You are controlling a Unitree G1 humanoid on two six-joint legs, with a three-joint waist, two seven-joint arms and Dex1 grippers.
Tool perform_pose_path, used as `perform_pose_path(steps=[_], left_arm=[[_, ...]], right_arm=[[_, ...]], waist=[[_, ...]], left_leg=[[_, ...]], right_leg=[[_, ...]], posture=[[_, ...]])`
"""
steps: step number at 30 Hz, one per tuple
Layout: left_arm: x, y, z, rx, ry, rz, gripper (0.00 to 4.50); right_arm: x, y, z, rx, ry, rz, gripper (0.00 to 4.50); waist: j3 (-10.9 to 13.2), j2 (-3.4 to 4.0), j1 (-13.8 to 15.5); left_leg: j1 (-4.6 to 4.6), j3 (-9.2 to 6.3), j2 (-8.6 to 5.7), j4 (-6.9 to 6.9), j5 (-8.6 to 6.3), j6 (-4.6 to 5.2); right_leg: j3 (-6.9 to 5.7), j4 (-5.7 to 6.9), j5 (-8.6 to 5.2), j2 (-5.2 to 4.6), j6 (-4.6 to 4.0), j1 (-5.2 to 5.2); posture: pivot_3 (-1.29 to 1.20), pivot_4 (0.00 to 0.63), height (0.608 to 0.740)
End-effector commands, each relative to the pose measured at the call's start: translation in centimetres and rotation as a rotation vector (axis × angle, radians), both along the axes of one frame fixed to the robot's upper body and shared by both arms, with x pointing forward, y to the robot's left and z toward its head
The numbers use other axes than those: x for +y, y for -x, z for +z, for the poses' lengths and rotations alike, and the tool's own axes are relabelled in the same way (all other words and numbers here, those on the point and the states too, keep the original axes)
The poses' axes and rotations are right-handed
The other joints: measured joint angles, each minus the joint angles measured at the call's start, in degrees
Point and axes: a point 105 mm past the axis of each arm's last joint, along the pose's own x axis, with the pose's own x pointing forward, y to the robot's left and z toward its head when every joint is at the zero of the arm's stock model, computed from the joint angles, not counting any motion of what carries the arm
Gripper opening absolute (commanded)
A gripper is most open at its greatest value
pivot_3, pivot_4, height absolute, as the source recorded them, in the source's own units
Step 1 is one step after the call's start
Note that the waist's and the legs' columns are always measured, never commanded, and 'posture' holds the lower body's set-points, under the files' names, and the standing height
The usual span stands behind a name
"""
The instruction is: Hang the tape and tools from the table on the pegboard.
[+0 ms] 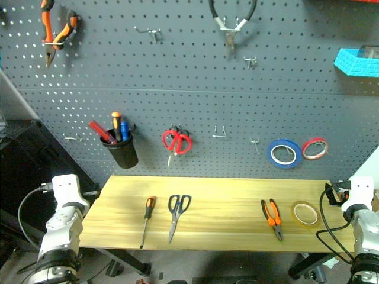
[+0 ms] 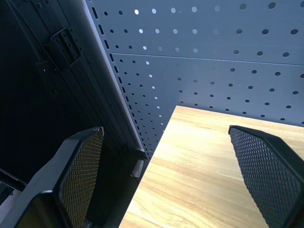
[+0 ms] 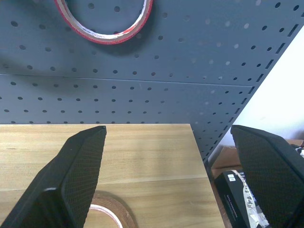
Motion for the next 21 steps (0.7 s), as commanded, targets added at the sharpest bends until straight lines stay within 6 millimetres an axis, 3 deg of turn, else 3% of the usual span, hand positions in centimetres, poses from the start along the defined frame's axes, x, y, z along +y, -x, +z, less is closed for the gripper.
perform_pose_path(steps=[1, 5, 9, 14, 16, 21], left_arm=[[-0.1, -0.8, 2.4, -0.05, -0.106, -0.055, 4.48], [-0.6, -1.0, 2.0, -0.027, -0.111, -0.085, 4.48], [-3.1, -1.2, 2.0, -0.032, -0.082, -0.198, 4.48], [-9.4, -1.1, 1.9, 0.029, -0.084, -0.487, 4.48], [-12.8, -0.8, 1.9, 0.055, -0.073, -0.642, 4.48], [-19.7, 0.2, 3.0, 0.078, -0.041, -0.951, 4.48]], right_arm=[[-0.6, -0.4, 1.9, -0.053, 0.045, -0.003, 4.5], [-0.5, 0.1, 1.6, -0.03, 0.058, 0.013, 4.5], [1.9, 0.8, 0.7, 0.03, 0.057, 0.137, 4.5], [6.7, 2.3, -0.4, 0.147, -0.008, 0.305, 4.5], [8.3, 2.9, -0.6, 0.195, -0.027, 0.351, 4.5], [9.7, 3.8, -2.0, 0.33, -0.02, 0.381, 4.5]], waist=[[0.0, 0.0, 0.0], [0.0, 0.03, 0.0], [-0.1, 0.06, -0.1], [-0.2, 0.22, -0.2], [-0.2, 0.28, -0.2], [1.6, 0.46, -0.9]], left_leg=[[0.0, 0.01, 0.0, 0.0, 0.0, 0.0], [0.0, 0.02, 0.0, 0.0, 0.0, 0.0], [-0.01, 0.04, 0.04, -0.01, -0.02, 0.01], [-0.01, 0.08, 0.07, 0.01, -0.08, 0.03], [-0.01, 0.08, 0.1, 0.02, -0.08, 0.03], [0.08, 0.21, 0.15, 0.05, -0.07, 0.04]], right_leg=[[0.0, 0.0, 0.0, 0.0, 0.0, 0.0], [0.01, -0.01, 0.01, 0.01, -0.01, 0.0], [0.04, -0.02, 0.0, 0.01, -0.01, -0.01], [0.12, -0.03, 0.0, 0.01, -0.01, 0.0], [0.1, -0.01, 0.0, 0.04, 0.0, -0.01], [0.13, -0.04, -0.15, 0.09, 0.28, 0.09]], posture=[[-0.04, 0.0, 0.74], [-0.04, 0.0, 0.74], [-0.07, 0.0, 0.74], [-0.11, 0.0, 0.74], [-0.12, 0.032, 0.74], [-0.15, 0.104, 0.74]])
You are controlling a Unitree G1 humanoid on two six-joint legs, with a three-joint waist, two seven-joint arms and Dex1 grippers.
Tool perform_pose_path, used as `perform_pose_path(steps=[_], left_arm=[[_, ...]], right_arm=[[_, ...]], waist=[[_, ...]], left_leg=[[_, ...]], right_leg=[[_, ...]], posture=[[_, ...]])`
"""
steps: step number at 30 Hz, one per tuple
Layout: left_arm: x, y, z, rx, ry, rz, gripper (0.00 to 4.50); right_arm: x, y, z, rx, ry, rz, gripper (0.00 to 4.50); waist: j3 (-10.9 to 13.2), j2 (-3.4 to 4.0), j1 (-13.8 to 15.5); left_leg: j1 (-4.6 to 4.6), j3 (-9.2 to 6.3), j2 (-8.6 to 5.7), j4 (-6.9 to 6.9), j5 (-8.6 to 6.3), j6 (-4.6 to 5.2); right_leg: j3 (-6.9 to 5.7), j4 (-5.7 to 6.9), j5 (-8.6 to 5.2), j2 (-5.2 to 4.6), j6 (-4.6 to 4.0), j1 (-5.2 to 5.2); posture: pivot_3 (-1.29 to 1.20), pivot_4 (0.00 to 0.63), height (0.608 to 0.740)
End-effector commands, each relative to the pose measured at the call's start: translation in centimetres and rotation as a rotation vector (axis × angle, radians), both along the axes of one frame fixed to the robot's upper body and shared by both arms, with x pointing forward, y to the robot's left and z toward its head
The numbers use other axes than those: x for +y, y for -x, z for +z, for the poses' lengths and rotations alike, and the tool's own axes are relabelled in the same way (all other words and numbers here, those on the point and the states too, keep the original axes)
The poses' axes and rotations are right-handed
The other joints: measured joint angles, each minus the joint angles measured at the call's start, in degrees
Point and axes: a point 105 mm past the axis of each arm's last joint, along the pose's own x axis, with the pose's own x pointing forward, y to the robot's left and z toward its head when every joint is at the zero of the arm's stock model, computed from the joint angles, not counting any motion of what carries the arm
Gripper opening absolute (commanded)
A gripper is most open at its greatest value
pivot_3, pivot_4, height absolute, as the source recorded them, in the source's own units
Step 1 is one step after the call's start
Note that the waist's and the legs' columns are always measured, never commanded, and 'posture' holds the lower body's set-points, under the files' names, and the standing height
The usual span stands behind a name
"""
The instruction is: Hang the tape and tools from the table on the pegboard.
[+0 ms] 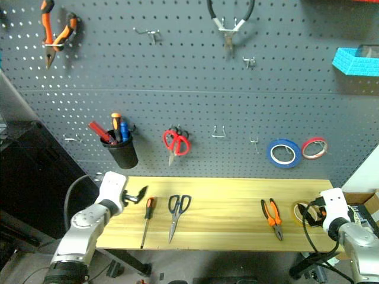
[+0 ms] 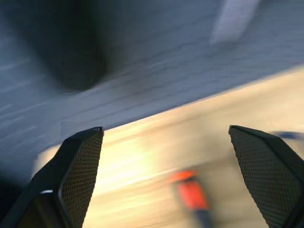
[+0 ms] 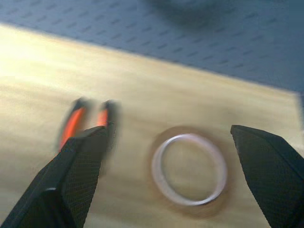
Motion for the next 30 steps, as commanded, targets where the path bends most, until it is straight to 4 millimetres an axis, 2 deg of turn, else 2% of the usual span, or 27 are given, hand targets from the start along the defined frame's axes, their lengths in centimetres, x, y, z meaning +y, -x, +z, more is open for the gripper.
perform_pose_path(steps=[1, 2, 3, 5, 7, 10, 13, 16, 21, 24, 28, 30], left_arm=[[-4.5, 0.6, 2.2, -0.006, 0.039, -0.214, 4.48], [-5.7, 0.9, 2.5, 0.003, 0.054, -0.273, 4.48], [-7.9, 1.8, 2.9, 0.048, 0.13, -0.377, 4.48], [-10.5, 2.9, 3.8, 0.07, 0.188, -0.499, 4.48], [-11.2, 3.0, 3.9, 0.064, 0.107, -0.545, 4.48], [-12.8, 3.9, 4.6, 0.026, 0.027, -0.72, 4.48], [-13.8, 4.8, 5.5, -0.023, -0.002, -0.84, 4.48], [-14.7, 5.2, 7.0, -0.061, 0.051, -0.897, 4.48], [-15.1, 5.4, 7.9, -0.084, 0.072, -0.939, 4.48], [-15.1, 5.4, 8.1, -0.109, 0.061, -0.954, 4.48], [-14.8, 5.5, 8.3, -0.125, 0.036, -0.985, 4.5], [-14.6, 5.4, 8.4, -0.11, 0.051, -0.981, 4.5]], right_arm=[[0.4, -0.1, 0.2, 0.056, 0.031, 0.014, 4.5], [0.2, -0.2, 0.0, 0.07, 0.038, 0.013, 4.5], [0.1, -0.6, -0.3, 0.093, 0.037, 0.013, 4.5], [0.0, -1.3, -0.6, 0.118, 0.04, 0.029, 4.5], [-0.2, -2.0, -0.9, 0.139, 0.053, 0.033, 4.5], [-0.9, -3.8, -0.8, 0.15, 0.086, 0.035, 4.5], [-1.4, -5.0, -1.0, 0.177, 0.07, 0.024, 4.5], [-1.5, -5.9, -1.5, 0.217, 0.076, 0.052, 4.5], [-1.1, -6.6, -2.6, 0.313, 0.06, 0.104, 4.5], [-1.3, -6.7, -3.1, 0.365, 0.06, 0.106, 4.5], [-1.6, -6.4, -4.1, 0.447, 0.081, 0.118, 3.59], [-1.6, -6.2, -4.5, 0.463, 0.106, 0.13, 2.91]], waist=[[0.8, 0.08, -0.3], [1.2, 0.11, -0.5], [1.6, 0.14, -0.7], [3.4, 0.19, -1.1], [4.3, 0.13, -1.4], [5.5, 0.02, -2.4], [6.3, -0.04, -2.6], [7.1, -0.18, -2.5], [7.6, -0.2, -2.4], [8.0, -0.24, -2.4], [8.2, -0.42, -2.4], [8.2, -0.45, -2.3]], left_leg=[[0.0, 0.06, 0.01, 0.01, 0.01, 0.01], [-0.02, 0.2, 0.01, 0.02, 0.01, 0.01], [-0.02, 0.27, 0.02, 0.02, 0.01, 0.01], [-0.04, 0.42, 0.03, 0.02, 0.0, 0.03], [-0.1, 0.52, 0.03, 0.02, -0.01, 0.08], [-0.13, 0.58, 0.03, -0.03, -0.04, 0.12], [-0.21, 0.72, 0.07, -0.03, -0.17, 0.31], [-0.37, 0.75, 0.05, -0.02, -0.29, 0.43], [-1.08, 0.74, 0.03, 0.09, -0.35, 0.49], [-1.18, 0.75, 0.02, 0.12, -0.35, 0.49], [-1.12, 0.79, 0.02, 0.15, -0.35, 0.5], [-1.1, 0.79, 0.02, 0.15, -0.35, 0.49]], right_leg=[[0.0, 0.01, 0.0, 0.01, 0.01, -0.01], [0.0, 0.01, 0.01, 0.01, 0.01, -0.02], [0.04, 0.01, 0.01, 0.01, 0.02, -0.02], [0.08, 0.02, 0.01, 0.01, 0.02, -0.06], [0.15, 0.0, 0.07, 0.02, 0.02, -0.12], [0.16, -0.01, 0.11, 0.06, -0.15, -0.18], [0.27, -0.02, 0.17, 0.05, -0.27, -0.28], [0.35, -0.07, 0.14, 0.0, -0.22, -0.42], [0.49, -0.02, 0.14, -0.03, -0.2, -1.18], [0.55, 0.0, 0.14, -0.03, -0.19, -1.28], [0.81, 0.01, 0.17, -0.02, -0.14, -1.28], [0.91, 0.01, 0.18, 0.0, -0.13, -1.28]], posture=[[-0.15, 0.119, 0.74], [-0.15, 0.119, 0.74], [-0.16, 0.148, 0.74], [-0.16, 0.161, 0.74], [-0.17, 0.182, 0.74], [-0.16, 0.2, 0.74], [-0.16, 0.212, 0.74], [-0.13, 0.222, 0.74], [-0.11, 0.229, 0.74], [-0.1, 0.23, 0.74], [-0.09, 0.225, 0.74], [-0.09, 0.219, 0.74]])
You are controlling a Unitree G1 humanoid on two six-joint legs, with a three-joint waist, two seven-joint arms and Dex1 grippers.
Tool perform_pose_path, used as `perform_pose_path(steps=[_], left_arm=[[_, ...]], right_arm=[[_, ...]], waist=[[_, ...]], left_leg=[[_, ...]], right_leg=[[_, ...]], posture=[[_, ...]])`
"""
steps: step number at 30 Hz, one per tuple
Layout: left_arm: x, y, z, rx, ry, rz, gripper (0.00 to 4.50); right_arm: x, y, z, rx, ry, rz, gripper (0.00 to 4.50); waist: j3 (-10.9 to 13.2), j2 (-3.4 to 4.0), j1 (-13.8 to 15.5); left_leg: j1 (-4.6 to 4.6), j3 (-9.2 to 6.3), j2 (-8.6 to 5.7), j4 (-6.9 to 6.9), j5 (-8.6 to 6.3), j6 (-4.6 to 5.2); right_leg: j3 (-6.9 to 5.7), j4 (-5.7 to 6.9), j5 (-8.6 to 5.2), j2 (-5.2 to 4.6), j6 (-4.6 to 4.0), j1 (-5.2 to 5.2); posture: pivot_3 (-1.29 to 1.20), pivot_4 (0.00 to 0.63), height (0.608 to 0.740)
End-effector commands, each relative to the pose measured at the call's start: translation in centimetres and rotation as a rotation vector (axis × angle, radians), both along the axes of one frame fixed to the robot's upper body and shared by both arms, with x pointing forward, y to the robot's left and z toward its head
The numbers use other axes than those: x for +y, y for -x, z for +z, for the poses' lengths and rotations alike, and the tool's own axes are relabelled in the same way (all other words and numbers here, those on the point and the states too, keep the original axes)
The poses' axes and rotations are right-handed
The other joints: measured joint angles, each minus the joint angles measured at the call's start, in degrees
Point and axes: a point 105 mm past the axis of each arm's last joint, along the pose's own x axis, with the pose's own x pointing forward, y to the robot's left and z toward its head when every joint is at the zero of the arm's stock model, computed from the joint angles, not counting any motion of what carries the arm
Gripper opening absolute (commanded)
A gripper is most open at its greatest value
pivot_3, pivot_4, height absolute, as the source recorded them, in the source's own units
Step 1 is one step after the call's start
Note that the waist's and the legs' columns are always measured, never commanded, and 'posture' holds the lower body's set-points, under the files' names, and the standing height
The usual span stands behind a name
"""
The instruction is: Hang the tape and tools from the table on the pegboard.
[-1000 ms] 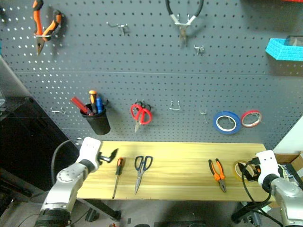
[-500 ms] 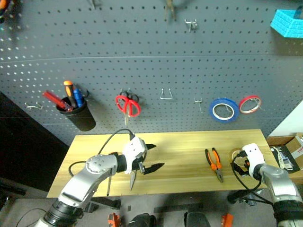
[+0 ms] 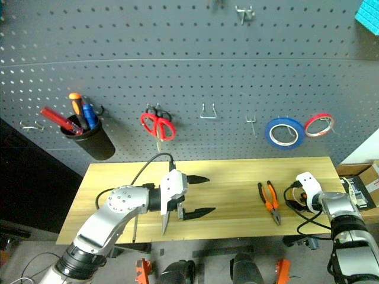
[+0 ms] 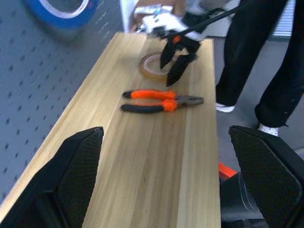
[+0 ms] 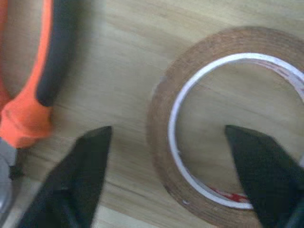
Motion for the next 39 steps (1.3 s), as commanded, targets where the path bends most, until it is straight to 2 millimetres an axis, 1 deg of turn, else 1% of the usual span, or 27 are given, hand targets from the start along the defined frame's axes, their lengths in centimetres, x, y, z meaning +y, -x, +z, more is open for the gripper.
perform_pose_path(steps=[1, 6, 7, 8, 10, 11, 13, 14, 16, 17, 18, 19, 21, 22, 23, 25, 26, 27, 29, 31, 33, 39], left_arm=[[0.3, -0.2, 1.2, -0.008, 0.03, -0.008, 4.5], [0.6, -0.2, 1.8, 0.048, 0.08, -0.014, 4.5], [0.7, -0.1, 1.8, 0.056, 0.086, -0.018, 4.5], [0.8, 0.0, 1.9, 0.062, 0.086, -0.024, 4.5], [1.1, 0.3, 1.7, 0.073, 0.082, -0.035, 4.5], [1.2, 0.3, 1.8, 0.074, 0.081, -0.036, 4.5], [1.4, 0.3, 2.0, 0.054, 0.089, -0.03, 4.5], [1.5, 0.3, 2.3, 0.051, 0.1, -0.027, 4.5], [1.7, 0.2, 2.6, 0.05, 0.114, -0.02, 4.5], [1.8, 0.0, 2.7, 0.038, 0.117, -0.002, 4.5], [2.0, -0.1, 2.7, 0.029, 0.118, 0.01, 4.5], [2.2, -0.7, 2.7, 0.002, 0.121, 0.043, 4.5], [2.4, -1.6, 2.9, -0.035, 0.152, 0.097, 4.5], [2.4, -2.0, 3.2, -0.061, 0.171, 0.114, 4.5], [2.3, -2.1, 3.5, -0.078, 0.184, 0.12, 4.5], [2.3, -2.4, 3.9, -0.12, 0.208, 0.134, 4.5], [2.3, -2.5, 4.0, -0.128, 0.214, 0.141, 4.5], [2.4, -2.6, 4.0, -0.133, 0.217, 0.146, 4.5], [3.0, -3.1, 3.5, -0.131, 0.22, 0.192, 4.5], [3.4, -3.5, 3.4, -0.137, 0.236, 0.234, 4.5], [3.7, -3.9, 3.8, -0.143, 0.269, 0.279, 4.5], [3.9, -4.0, 4.1, -0.161, 0.278, 0.303, 4.5]], right_arm=[[-0.2, 1.0, -1.3, 0.059, 0.027, 0.026, 2.57], [0.3, 1.5, -2.2, 0.054, 0.027, 0.02, 0.81], [0.4, 1.6, -2.2, 0.048, 0.023, 0.016, 0.53], [0.4, 1.7, -2.1, 0.037, 0.016, 0.014, 0.41], [0.4, 2.0, -1.7, 0.012, 0.007, 0.014, 0.41], [0.4, 2.1, -0.9, -0.024, 0.006, 0.019, 0.41], [0.1, 2.4, 1.2, -0.127, 0.046, 0.025, 0.41], [0.0, 2.7, 2.9, -0.203, 0.086, 0.027, 0.41], [0.0, 3.5, 5.0, -0.293, 0.148, 0.025, 0.41], [0.5, 4.4, 6.3, -0.355, 0.214, 0.05, 0.41], [0.9, 5.1, 7.1, -0.392, 0.256, 0.066, 0.41], [1.9, 5.8, 7.7, -0.429, 0.27, 0.075, 0.41], [4.7, 7.1, 8.7, -0.507, 0.294, 0.111, 0.41], [6.5, 7.2, 9.8, -0.596, 0.34, 0.146, 0.41], [7.6, 7.3, 10.7, -0.66, 0.372, 0.167, 0.41], [10.8, 6.9, 13.0, -0.832, 0.446, 0.26, 0.41], [12.3, 6.7, 13.9, -0.897, 0.463, 0.305, 0.41], [13.2, 6.6, 14.4, -0.939, 0.474, 0.334, 0.41], [15.0, 5.5, 15.7, -1.027, 0.478, 0.381, 0.41], [15.9, 4.3, 16.5, -1.075, 0.482, 0.414, 0.41], [16.3, 3.1, 16.7, -1.09, 0.469, 0.434, 0.41], [17.7, -0.2, 16.0, -1.085, 0.375, 0.484, 0.41]], waist=[[0.0, -0.05, 0.1], [-0.1, -0.23, 0.0], [-0.1, -0.27, 0.0], [-0.1, -0.27, 0.0], [-0.1, -0.27, 0.0], [-0.1, -0.26, 0.1], [-0.1, -0.18, 0.4], [-0.1, -0.15, 0.4], [0.0, 0.11, 0.5], [0.0, 0.15, 0.4], [-0.1, 0.21, 0.4], [-0.1, 0.21, 0.3], [-0.1, 0.11, 0.1], [-0.1, 0.03, 0.0], [0.0, 0.01, -0.2], [0.0, 0.02, -0.3], [0.0, 0.02, -0.3], [0.0, 0.0, -0.4], [0.0, -0.06, -0.3], [0.0, -0.09, -0.3], [0.0, -0.17, -0.1], [0.0, -0.22, 0.2]], left_leg=[[0.0, -0.02, 0.0, 0.01, 0.0, 0.0], [0.0, -0.03, 0.01, 0.12, 0.0, -0.01], [0.0, -0.03, 0.01, 0.16, 0.0, -0.01], [-0.01, -0.04, 0.01, 0.19, -0.01, -0.01], [-0.02, -0.04, 0.01, 0.24, -0.01, -0.02], [-0.02, -0.06, 0.01, 0.25, -0.01, -0.02], [-0.08, -0.12, 0.0, 0.26, -0.02, -0.03], [-0.17, -0.18, -0.01, 0.26, -0.02, -0.04], [-0.34, -0.17, -0.04, 0.34, -0.04, -0.05], [-0.37, -0.1, -0.04, 0.39, -0.07, -0.03], [-0.4, -0.05, -0.06, 0.45, -0.09, -0.01], [-0.46, 0.0, -0.07, 0.48, -0.1, -0.01], [-0.42, -0.01, 0.0, 0.51, -0.11, -0.03], [-0.4, -0.02, 0.02, 0.53, -0.11, -0.03], [-0.31, 0.01, 0.03, 0.56, -0.12, -0.05], [-0.19, 0.14, 0.03, 0.59, -0.12, -0.07], [-0.14, 0.26, -0.01, 0.61, -0.12, -0.07], [-0.12, 0.32, -0.02, 0.64, -0.12, -0.07], [-0.12, 0.34, -0.02, 0.73, -0.1, -0.07], [-0.07, 0.33, -0.01, 0.76, -0.08, -0.08], [-0.08, 0.31, -0.01, 0.76, -0.07, -0.07], [-0.19, 0.27, -0.06, 0.71, -0.09, -0.04]], right_leg=[[0.0, 0.0, 0.0, 0.0, 0.0, 0.01], [0.01, 0.03, 0.03, 0.02, 0.06, 0.03], [0.02, 0.03, 0.04, 0.02, 0.07, 0.04], [0.01, 0.04, 0.05, 0.02, 0.08, 0.05], [0.02, 0.06, 0.05, 0.02, 0.1, 0.05], [0.01, 0.06, 0.05, 0.02, 0.09, 0.05], [-0.01, 0.07, 0.05, 0.02, 0.09, 0.03], [-0.01, 0.06, 0.04, 0.02, 0.1, -0.02], [0.04, 0.09, 0.02, -0.01, 0.15, -0.19], [0.13, 0.14, 0.02, -0.01, 0.17, -0.25], [0.16, 0.18, 0.03, -0.01, 0.21, -0.27], [0.18, 0.23, 0.03, -0.01, 0.25, -0.35], [0.19, 0.3, 0.02, 0.04, 0.26, -0.36], [0.19, 0.35, 0.01, 0.06, 0.26, -0.35], [0.19, 0.5, -0.01, 0.07, 0.27, -0.35], [0.23, 0.64, -0.02, 0.07, 0.31, -0.37], [0.31, 0.72, -0.06, 0.06, 0.38, -0.38], [0.35, 0.72, -0.07, 0.06, 0.47, -0.38], [0.37, 0.7, -0.06, 0.06, 0.64, -0.36], [0.37, 0.71, -0.04, 0.07, 0.64, -0.33], [0.35, 0.73, 0.09, 0.07, 0.43, -0.34], [0.33, 0.68, 0.1, 0.03, 0.38, -0.41]], posture=[[-0.09, 0.219, 0.74], [-0.12, 0.209, 0.74], [-0.12, 0.208, 0.74], [-0.12, 0.207, 0.74], [-0.13, 0.205, 0.74], [-0.13, 0.204, 0.74], [-0.13, 0.201, 0.74], [-0.13, 0.2, 0.74], [-0.13, 0.201, 0.74], [-0.14, 0.201, 0.74], [-0.14, 0.201, 0.74], [-0.14, 0.201, 0.74], [-0.16, 0.202, 0.74], [-0.17, 0.202, 0.74], [-0.17, 0.202, 0.74], [-0.17, 0.201, 0.74], [-0.17, 0.201, 0.74], [-0.17, 0.201, 0.74], [-0.17, 0.199, 0.74], [-0.16, 0.197, 0.74], [-0.15, 0.195, 0.74], [-0.12, 0.189, 0.74]])
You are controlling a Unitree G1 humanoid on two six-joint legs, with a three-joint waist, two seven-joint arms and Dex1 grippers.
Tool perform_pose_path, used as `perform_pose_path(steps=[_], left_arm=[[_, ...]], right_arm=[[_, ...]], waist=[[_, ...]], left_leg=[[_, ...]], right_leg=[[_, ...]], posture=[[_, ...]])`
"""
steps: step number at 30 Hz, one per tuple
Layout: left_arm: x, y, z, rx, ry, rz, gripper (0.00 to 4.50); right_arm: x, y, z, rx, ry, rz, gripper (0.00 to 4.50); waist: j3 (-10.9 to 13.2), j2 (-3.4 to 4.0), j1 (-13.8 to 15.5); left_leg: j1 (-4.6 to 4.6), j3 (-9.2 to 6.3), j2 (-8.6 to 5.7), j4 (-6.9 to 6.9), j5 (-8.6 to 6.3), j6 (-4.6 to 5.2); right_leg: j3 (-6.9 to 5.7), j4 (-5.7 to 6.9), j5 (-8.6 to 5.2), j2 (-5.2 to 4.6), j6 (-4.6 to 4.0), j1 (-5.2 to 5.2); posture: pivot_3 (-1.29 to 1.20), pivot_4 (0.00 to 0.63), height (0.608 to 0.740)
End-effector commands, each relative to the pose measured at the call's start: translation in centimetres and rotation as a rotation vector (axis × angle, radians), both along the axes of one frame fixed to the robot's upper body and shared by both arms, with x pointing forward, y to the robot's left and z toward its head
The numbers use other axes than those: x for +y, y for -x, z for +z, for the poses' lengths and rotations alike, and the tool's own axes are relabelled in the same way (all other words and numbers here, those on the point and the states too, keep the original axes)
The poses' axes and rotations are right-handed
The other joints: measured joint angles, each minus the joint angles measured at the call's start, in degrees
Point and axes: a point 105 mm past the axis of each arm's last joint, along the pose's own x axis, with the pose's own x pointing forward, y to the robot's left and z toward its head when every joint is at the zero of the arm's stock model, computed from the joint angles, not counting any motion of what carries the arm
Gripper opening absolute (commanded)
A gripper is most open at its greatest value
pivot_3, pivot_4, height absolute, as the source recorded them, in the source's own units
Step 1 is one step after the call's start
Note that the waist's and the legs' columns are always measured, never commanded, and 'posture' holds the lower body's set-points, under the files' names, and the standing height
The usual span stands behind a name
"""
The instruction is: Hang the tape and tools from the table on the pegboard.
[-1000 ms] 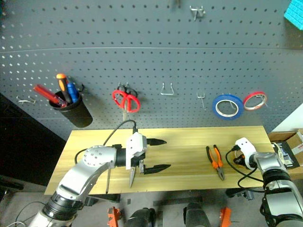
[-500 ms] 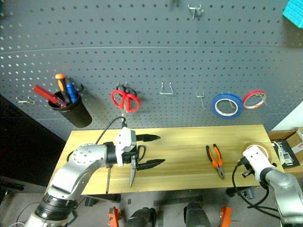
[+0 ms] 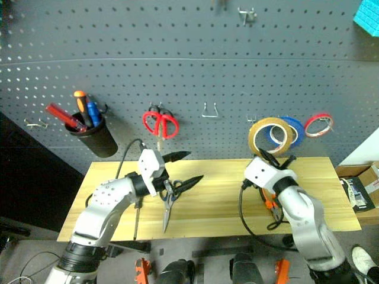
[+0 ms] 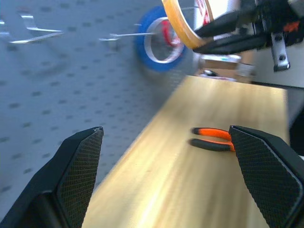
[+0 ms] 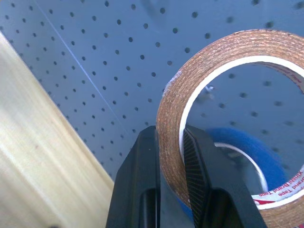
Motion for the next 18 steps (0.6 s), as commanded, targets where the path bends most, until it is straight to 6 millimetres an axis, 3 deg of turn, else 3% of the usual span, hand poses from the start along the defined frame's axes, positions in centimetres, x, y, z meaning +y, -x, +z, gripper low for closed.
perform_pose_path(steps=[1, 5, 8, 12, 18], left_arm=[[0.1, 0.2, 0.9, -0.048, 0.012, 0.007, 4.5], [0.0, 0.2, 0.9, -0.047, 0.012, 0.01, 4.5], [0.2, 0.2, 0.7, -0.047, 0.007, 0.015, 4.5], [1.5, -0.7, 0.3, -0.056, -0.028, 0.061, 4.5], [3.5, -2.0, -0.6, -0.07, -0.121, 0.081, 4.5]], right_arm=[[1.3, -1.3, 0.1, -0.007, -0.034, 0.068, 0.41], [1.6, -2.8, -0.8, 0.026, -0.048, 0.085, 0.41], [1.5, -2.6, -1.0, 0.021, -0.061, 0.091, 1.33], [0.8, -0.3, -2.1, 0.06, -0.112, 0.042, 2.63], [-2.6, 2.2, -6.6, 0.293, -0.354, -0.307, 4.49]], waist=[[0.0, 0.01, -0.1], [0.0, 0.01, -0.1], [0.0, 0.01, -0.1], [0.0, 0.0, 0.1], [0.0, 0.01, -0.2]], left_leg=[[0.0, 0.01, 0.0, -0.01, -0.01, 0.0], [-0.17, 0.08, 0.01, -0.03, -0.01, 0.01], [-0.19, 0.09, 0.01, -0.02, -0.01, 0.01], [-0.23, 0.05, 0.01, -0.03, -0.01, 0.01], [-0.26, 0.04, 0.03, 0.01, -0.01, 0.0]], right_leg=[[0.01, -0.02, 0.0, 0.0, 0.0, 0.0], [0.06, 0.01, 0.0, 0.0, -0.01, -0.25], [0.07, 0.05, 0.0, 0.0, -0.01, -0.28], [0.04, 0.07, -0.01, 0.0, -0.01, -0.3], [0.07, 0.22, -0.01, 0.0, -0.01, -0.37]], posture=[[-0.12, 0.189, 0.74], [-0.12, 0.184, 0.74], [-0.12, 0.184, 0.74], [-0.13, 0.184, 0.74], [-0.15, 0.188, 0.74]])
